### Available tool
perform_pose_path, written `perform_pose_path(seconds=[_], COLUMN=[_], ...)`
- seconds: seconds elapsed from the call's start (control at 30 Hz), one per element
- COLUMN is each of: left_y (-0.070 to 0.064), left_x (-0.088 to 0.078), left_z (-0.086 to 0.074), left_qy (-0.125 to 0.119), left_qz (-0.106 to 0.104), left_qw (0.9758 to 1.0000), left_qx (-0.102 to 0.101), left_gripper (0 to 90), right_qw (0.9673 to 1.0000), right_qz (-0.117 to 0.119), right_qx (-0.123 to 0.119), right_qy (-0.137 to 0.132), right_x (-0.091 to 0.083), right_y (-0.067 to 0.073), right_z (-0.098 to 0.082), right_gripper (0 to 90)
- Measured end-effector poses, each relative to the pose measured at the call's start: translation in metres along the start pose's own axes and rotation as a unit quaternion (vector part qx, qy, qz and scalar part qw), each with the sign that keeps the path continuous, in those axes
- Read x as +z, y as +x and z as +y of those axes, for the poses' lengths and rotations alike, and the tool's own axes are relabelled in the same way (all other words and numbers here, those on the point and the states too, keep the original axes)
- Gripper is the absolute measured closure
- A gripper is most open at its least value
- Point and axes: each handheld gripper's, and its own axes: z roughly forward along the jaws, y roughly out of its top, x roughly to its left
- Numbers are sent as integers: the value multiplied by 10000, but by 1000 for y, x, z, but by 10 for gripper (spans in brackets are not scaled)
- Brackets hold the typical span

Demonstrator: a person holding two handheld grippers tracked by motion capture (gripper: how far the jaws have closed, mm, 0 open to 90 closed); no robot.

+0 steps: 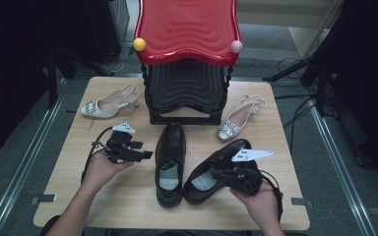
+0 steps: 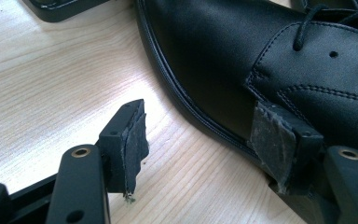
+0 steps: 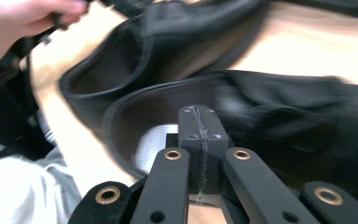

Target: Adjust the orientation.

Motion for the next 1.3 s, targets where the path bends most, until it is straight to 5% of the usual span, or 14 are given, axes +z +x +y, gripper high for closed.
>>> perform_pose_path(seconds=[0.33,0.63,1.13,1.3], left_y=[-1,-2,-4,-5], left_x=[3,8,9,9], left_z=[2,7,9,8], left_qy=[21,40,82,130], left_qz=[-12,-65,-35,-17], left_qw=[10000,9999,9998,9998], left_qx=[45,97,163,176], left_gripper=[359,360,362,362], right_qw=[9951,9893,9818,9823], right_qz=[-790,-1200,-1565,-1517], right_qx=[524,831,1032,1055], right_qy=[-275,-17,298,304], right_x=[-26,-23,-11,-7], right_y=[-49,-71,-94,-96], right_z=[-14,-25,-30,-30], right_gripper=[900,900,900,900])
